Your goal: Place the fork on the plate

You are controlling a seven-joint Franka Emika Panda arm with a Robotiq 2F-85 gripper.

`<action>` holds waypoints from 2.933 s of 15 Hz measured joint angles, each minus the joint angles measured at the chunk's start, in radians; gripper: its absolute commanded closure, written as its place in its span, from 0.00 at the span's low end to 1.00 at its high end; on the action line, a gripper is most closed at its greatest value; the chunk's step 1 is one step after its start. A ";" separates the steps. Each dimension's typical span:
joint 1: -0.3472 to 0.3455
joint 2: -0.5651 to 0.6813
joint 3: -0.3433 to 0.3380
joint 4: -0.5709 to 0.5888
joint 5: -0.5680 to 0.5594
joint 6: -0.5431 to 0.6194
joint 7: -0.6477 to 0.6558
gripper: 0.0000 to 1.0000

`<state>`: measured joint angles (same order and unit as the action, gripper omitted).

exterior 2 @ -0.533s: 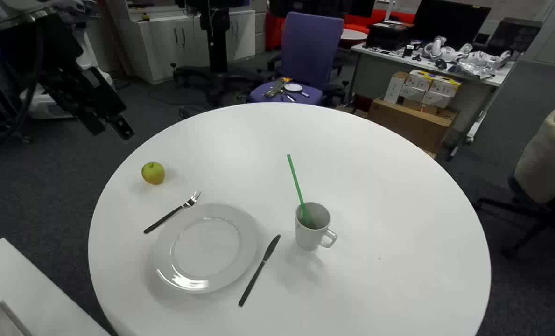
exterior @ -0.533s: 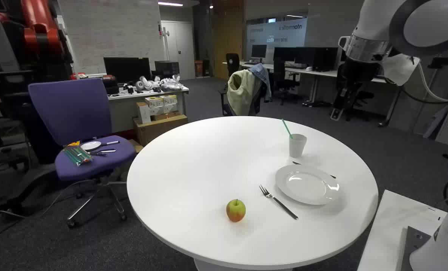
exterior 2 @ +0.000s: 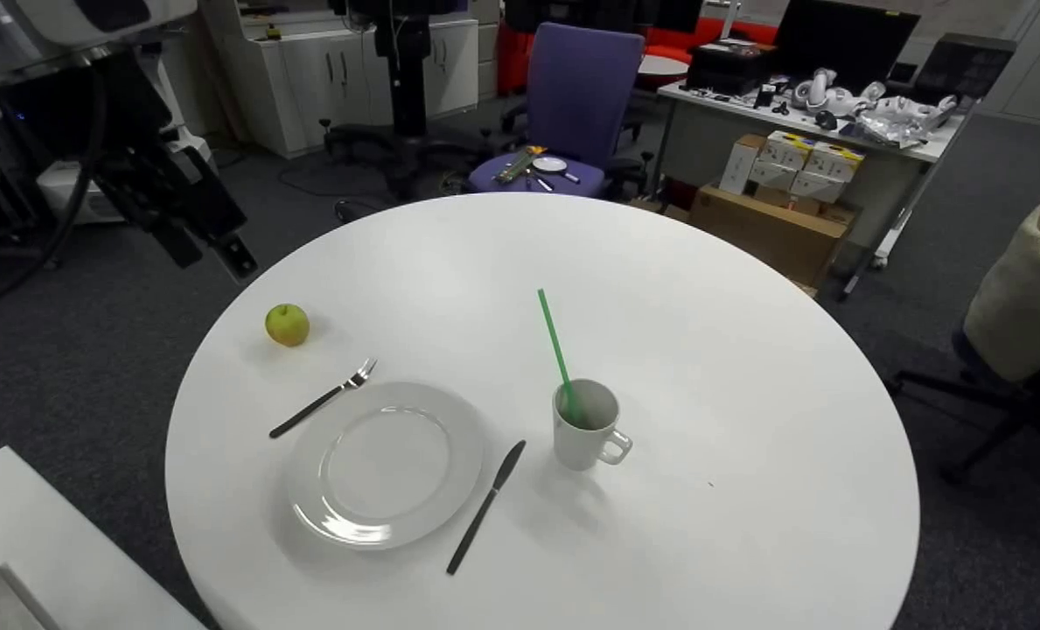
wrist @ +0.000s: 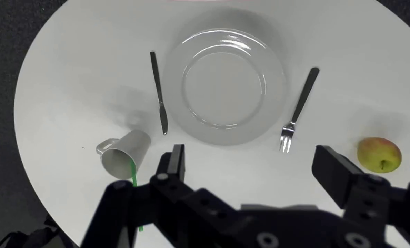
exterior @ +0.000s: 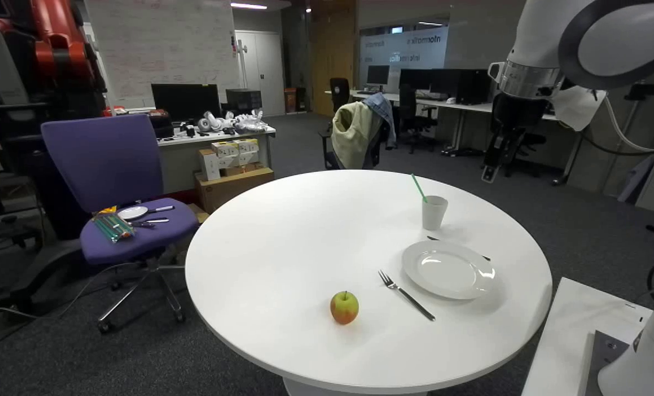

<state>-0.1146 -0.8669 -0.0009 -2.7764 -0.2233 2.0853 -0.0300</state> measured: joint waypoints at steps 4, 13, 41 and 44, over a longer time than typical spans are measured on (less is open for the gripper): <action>0.016 0.097 0.000 0.002 0.001 0.041 0.000 0.00; 0.078 0.316 0.022 0.020 0.006 0.242 0.006 0.00; 0.088 0.872 0.035 0.137 0.105 0.465 0.367 0.00; 0.095 0.955 0.033 0.180 0.104 0.509 0.444 0.00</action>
<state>-0.0199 0.0879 0.0317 -2.5964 -0.1194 2.5943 0.4140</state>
